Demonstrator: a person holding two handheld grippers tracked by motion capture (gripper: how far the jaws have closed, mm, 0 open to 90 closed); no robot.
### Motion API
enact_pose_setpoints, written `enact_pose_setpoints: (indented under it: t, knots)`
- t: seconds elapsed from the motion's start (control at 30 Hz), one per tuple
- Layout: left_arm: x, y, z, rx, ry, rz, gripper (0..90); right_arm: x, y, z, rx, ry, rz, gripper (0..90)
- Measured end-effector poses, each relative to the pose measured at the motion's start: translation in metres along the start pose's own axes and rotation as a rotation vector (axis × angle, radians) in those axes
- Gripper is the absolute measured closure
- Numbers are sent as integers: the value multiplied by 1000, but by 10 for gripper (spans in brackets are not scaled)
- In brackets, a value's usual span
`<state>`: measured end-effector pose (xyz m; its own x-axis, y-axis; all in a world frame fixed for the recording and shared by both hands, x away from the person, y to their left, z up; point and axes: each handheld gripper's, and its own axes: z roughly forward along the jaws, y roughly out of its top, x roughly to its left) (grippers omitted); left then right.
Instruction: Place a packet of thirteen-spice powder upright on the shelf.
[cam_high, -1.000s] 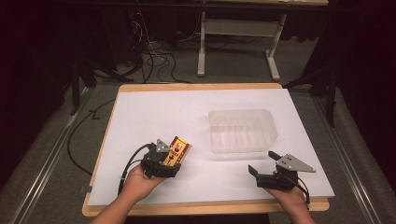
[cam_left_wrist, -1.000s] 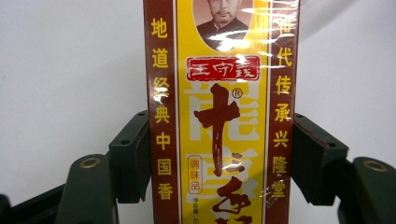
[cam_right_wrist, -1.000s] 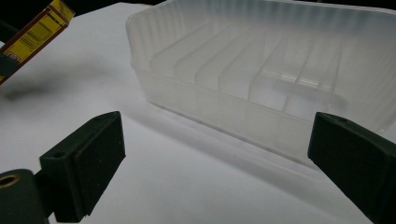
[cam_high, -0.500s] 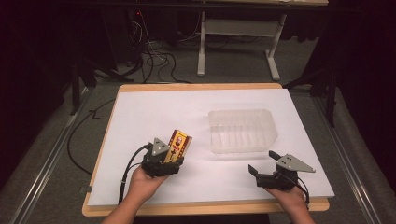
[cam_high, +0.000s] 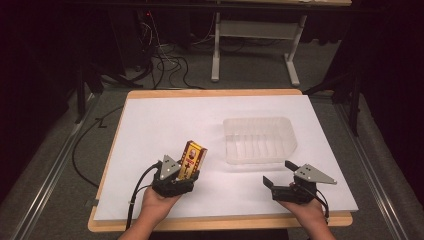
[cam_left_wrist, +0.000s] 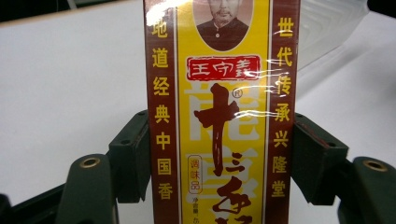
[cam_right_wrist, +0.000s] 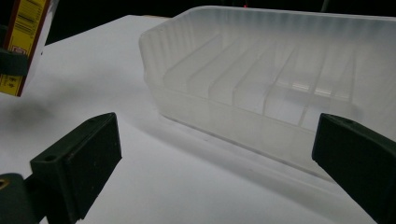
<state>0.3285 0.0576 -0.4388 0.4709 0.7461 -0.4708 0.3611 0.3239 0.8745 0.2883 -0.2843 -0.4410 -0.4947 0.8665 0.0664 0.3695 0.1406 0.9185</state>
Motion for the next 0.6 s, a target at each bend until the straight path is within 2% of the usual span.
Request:
enact_pose_setpoints:
  t: [0.07,0.23,0.4,0.6]
  knots:
    - [-3,0,-1,-12,-13,7,326,3,1,0,-3,2,0,32]
    - [-11,-6,-1,-4,-31,35,326,11,6,3,-21,19,-14,48]
    - [-21,-8,2,-12,-47,27,326,20,12,8,-23,31,-13,73]
    - [-33,-20,7,8,-67,43,326,32,20,11,-45,95,13,149]
